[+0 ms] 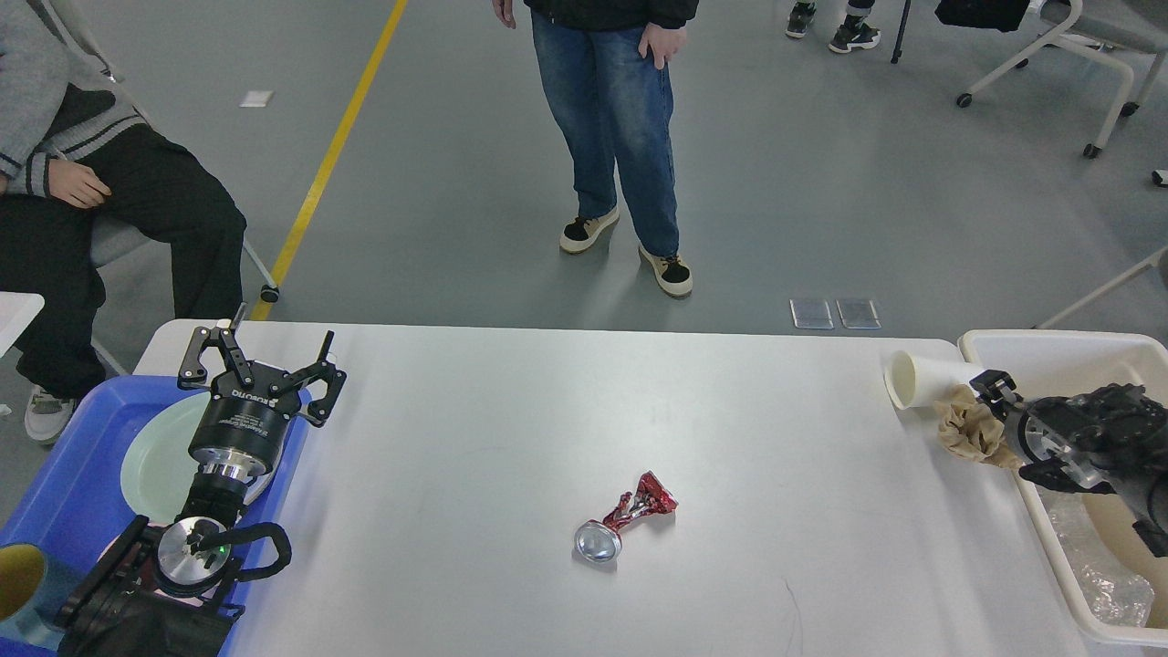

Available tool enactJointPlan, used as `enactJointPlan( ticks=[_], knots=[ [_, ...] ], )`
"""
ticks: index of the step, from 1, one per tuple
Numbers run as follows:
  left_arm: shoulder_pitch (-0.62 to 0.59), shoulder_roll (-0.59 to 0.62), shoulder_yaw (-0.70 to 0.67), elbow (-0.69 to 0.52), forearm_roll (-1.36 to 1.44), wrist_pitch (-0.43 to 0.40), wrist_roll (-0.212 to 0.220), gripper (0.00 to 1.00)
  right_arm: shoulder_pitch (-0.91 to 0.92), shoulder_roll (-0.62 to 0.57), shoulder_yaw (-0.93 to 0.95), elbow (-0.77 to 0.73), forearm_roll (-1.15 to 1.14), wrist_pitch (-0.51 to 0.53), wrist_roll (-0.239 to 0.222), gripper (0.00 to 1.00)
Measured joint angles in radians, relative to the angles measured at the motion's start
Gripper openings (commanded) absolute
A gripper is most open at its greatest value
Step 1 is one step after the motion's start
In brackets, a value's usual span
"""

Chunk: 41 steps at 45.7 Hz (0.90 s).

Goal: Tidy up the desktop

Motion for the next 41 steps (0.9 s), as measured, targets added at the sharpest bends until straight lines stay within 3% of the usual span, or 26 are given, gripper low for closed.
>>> enactJointPlan(
  ticks=[41],
  knots=[
    [0.0, 0.0, 0.0, 0.0, 0.0, 0.0, 0.0, 0.96, -0.032, 0.067, 0.044, -0.002, 0.0, -0.051, 0.0, 0.99]
  ],
)
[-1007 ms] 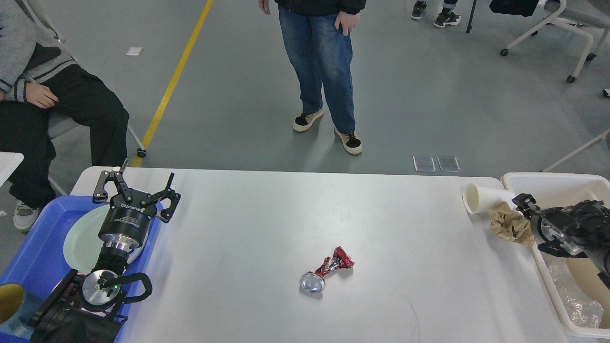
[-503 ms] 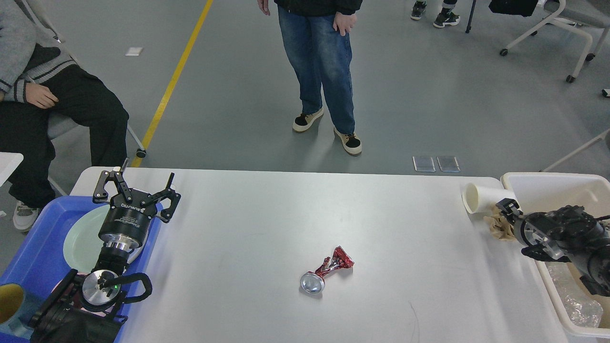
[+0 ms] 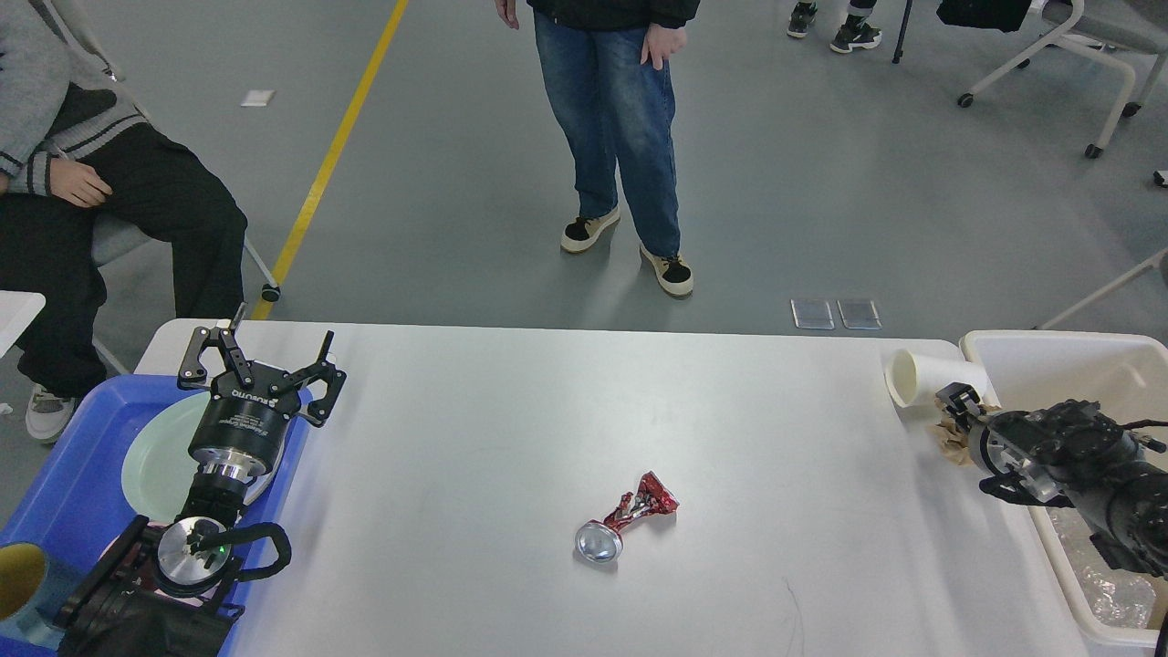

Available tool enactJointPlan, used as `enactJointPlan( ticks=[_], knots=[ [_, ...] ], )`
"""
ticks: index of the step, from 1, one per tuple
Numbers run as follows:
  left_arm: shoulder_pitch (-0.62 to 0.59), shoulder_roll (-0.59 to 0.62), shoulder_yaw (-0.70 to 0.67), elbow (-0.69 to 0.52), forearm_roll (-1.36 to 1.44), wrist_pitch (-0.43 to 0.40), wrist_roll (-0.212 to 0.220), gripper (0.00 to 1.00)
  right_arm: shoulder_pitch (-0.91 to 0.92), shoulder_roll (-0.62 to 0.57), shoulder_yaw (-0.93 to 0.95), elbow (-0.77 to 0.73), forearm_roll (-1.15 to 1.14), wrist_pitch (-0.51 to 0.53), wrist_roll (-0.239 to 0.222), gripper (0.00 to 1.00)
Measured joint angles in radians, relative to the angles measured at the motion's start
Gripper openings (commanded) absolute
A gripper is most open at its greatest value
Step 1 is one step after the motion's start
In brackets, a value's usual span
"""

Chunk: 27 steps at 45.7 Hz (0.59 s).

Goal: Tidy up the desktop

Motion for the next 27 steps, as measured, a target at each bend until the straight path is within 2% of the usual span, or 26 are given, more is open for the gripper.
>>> enactJointPlan(
  ticks=[2, 8, 11, 22, 25, 27],
  knots=[
    [0.0, 0.0, 0.0, 0.0, 0.0, 0.0, 0.0, 0.96, -0.001, 0.0, 0.009, -0.003, 0.0, 0.0, 0.0, 0.95],
    [0.0, 0.0, 0.0, 0.0, 0.0, 0.0, 0.0, 0.96, -0.009, 0.001, 0.021, -0.01, 0.0, -0.001, 0.0, 0.92],
    [0.0, 0.0, 0.0, 0.0, 0.0, 0.0, 0.0, 0.96, -0.011, 0.001, 0.024, -0.011, 0.002, -0.008, 0.0, 0.84],
    [0.0, 0.0, 0.0, 0.0, 0.0, 0.0, 0.0, 0.96, -0.016, 0.002, 0.027, -0.012, 0.009, -0.035, 0.0, 0.24],
    [0.0, 0.0, 0.0, 0.0, 0.0, 0.0, 0.0, 0.96, -0.016, 0.002, 0.027, -0.012, 0.009, -0.036, -0.001, 0.01],
    [0.0, 0.0, 0.0, 0.0, 0.0, 0.0, 0.0, 0.96, -0.016, 0.002, 0.027, -0.012, 0.009, -0.036, -0.001, 0.0]
  ],
)
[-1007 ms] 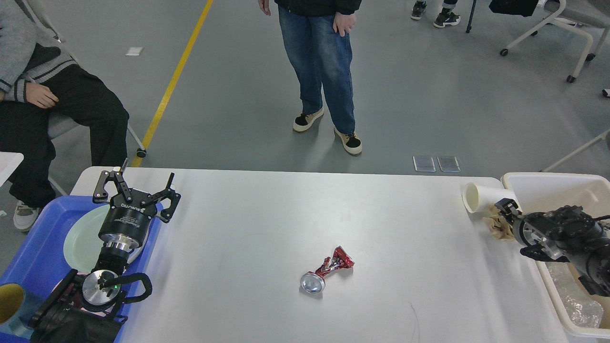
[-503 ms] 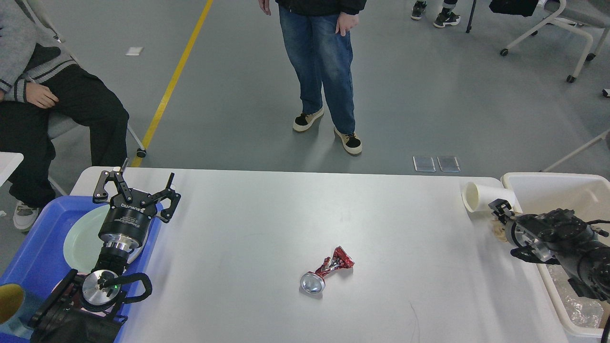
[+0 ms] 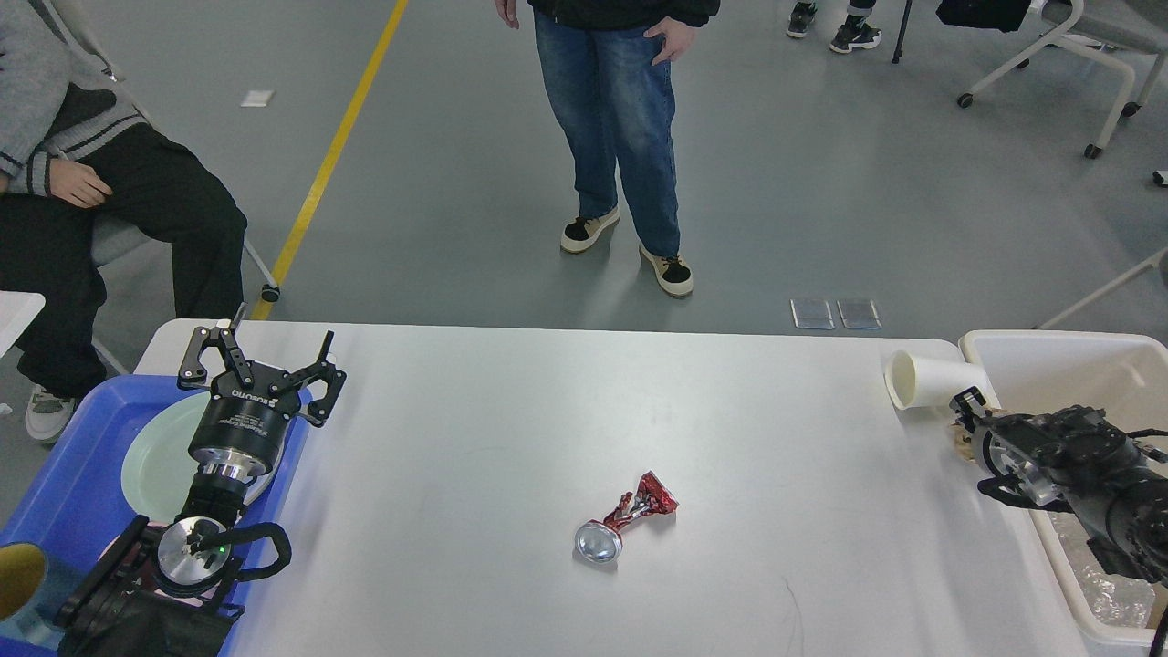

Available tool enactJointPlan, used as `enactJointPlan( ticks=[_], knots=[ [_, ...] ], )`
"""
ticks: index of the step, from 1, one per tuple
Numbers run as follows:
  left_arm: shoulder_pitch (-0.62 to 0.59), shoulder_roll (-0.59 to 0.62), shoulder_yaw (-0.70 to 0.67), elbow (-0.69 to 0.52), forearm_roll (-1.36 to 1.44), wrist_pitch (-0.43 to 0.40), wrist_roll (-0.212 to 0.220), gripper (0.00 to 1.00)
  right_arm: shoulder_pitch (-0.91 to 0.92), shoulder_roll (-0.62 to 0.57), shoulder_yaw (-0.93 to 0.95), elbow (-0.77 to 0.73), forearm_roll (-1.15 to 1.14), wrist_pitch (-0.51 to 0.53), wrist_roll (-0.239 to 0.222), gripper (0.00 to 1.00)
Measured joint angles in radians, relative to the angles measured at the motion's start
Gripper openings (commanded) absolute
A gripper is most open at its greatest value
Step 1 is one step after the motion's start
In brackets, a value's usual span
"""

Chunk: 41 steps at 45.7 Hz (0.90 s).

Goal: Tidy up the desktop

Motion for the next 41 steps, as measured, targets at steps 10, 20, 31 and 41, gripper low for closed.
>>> enactJointPlan(
  ticks=[10, 20, 31, 41],
  knots=[
    [0.0, 0.0, 0.0, 0.0, 0.0, 0.0, 0.0, 0.96, -0.005, 0.0, -0.006, 0.002, 0.0, 0.001, -0.003, 0.0],
    [0.0, 0.0, 0.0, 0.0, 0.0, 0.0, 0.0, 0.96, -0.006, -0.009, -0.002, 0.011, 0.0, 0.003, -0.009, 0.0],
    [0.0, 0.0, 0.0, 0.0, 0.0, 0.0, 0.0, 0.96, 0.022, -0.037, -0.016, 0.102, 0.003, 0.024, -0.021, 0.0],
    [0.0, 0.0, 0.0, 0.0, 0.0, 0.0, 0.0, 0.96, 0.191, -0.264, -0.098, 0.391, -0.008, 0.1, -0.051, 0.0]
  ],
)
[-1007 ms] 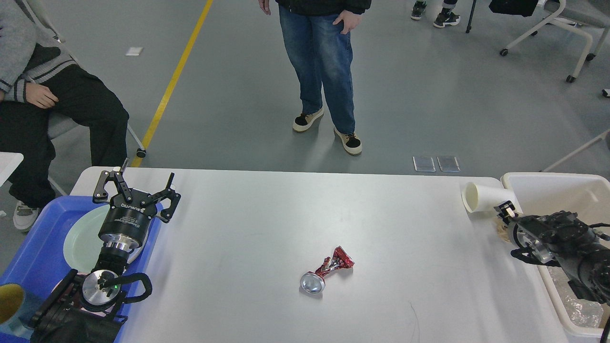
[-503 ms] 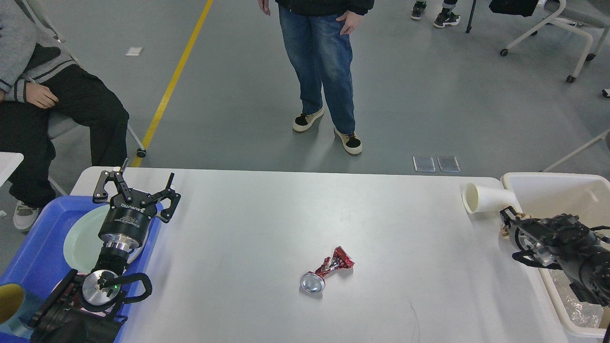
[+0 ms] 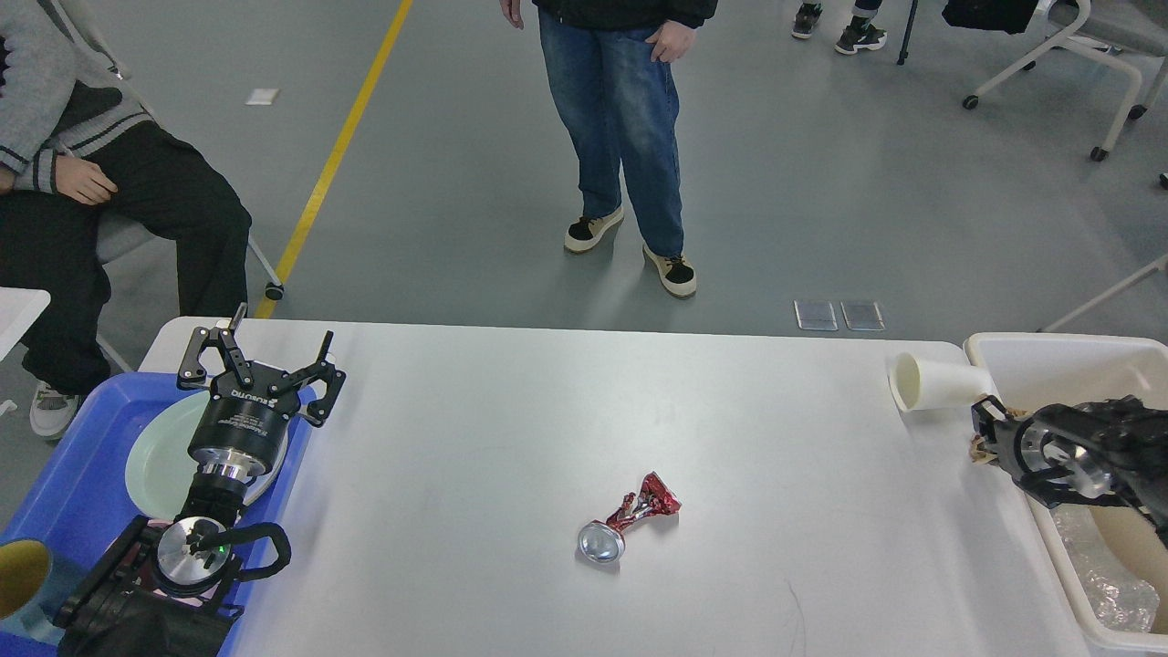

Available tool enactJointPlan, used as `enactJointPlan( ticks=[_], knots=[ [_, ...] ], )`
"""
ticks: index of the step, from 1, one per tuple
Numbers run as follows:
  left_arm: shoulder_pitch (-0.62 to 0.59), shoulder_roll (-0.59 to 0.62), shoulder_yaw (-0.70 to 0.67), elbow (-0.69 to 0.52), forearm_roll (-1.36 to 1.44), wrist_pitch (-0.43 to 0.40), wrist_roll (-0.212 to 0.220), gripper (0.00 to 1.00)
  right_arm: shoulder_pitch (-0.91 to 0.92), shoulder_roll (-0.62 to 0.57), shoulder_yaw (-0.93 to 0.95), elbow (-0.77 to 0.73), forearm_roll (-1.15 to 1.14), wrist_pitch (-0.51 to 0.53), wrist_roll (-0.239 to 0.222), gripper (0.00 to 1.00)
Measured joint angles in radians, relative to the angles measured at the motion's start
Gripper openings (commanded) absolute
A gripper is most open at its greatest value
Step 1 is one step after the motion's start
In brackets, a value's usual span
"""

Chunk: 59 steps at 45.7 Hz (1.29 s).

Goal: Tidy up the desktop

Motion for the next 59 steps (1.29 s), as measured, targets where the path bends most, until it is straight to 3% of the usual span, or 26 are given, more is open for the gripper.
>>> enactJointPlan(
  ticks=[5, 15, 31, 43, 59],
  knots=[
    [0.0, 0.0, 0.0, 0.0, 0.0, 0.0, 0.0, 0.96, 0.181, -0.061, -0.182, 0.124, -0.001, 0.077, -0.016, 0.0],
    [0.0, 0.0, 0.0, 0.0, 0.0, 0.0, 0.0, 0.96, 0.567, -0.068, -0.56, 0.373, 0.0, 0.234, -0.016, 0.0],
    [0.0, 0.0, 0.0, 0.0, 0.0, 0.0, 0.0, 0.96, 1.172, 0.059, -0.893, 0.824, 0.0, 0.394, -0.014, 0.0],
    [0.0, 0.0, 0.0, 0.0, 0.0, 0.0, 0.0, 0.96, 1.358, 0.082, -0.89, 0.949, 0.001, 0.509, -0.015, 0.0],
    [0.0, 0.0, 0.0, 0.0, 0.0, 0.0, 0.0, 0.96, 1.362, 0.08, -0.938, 0.961, 0.016, 0.466, -0.002, 0.0]
  ],
)
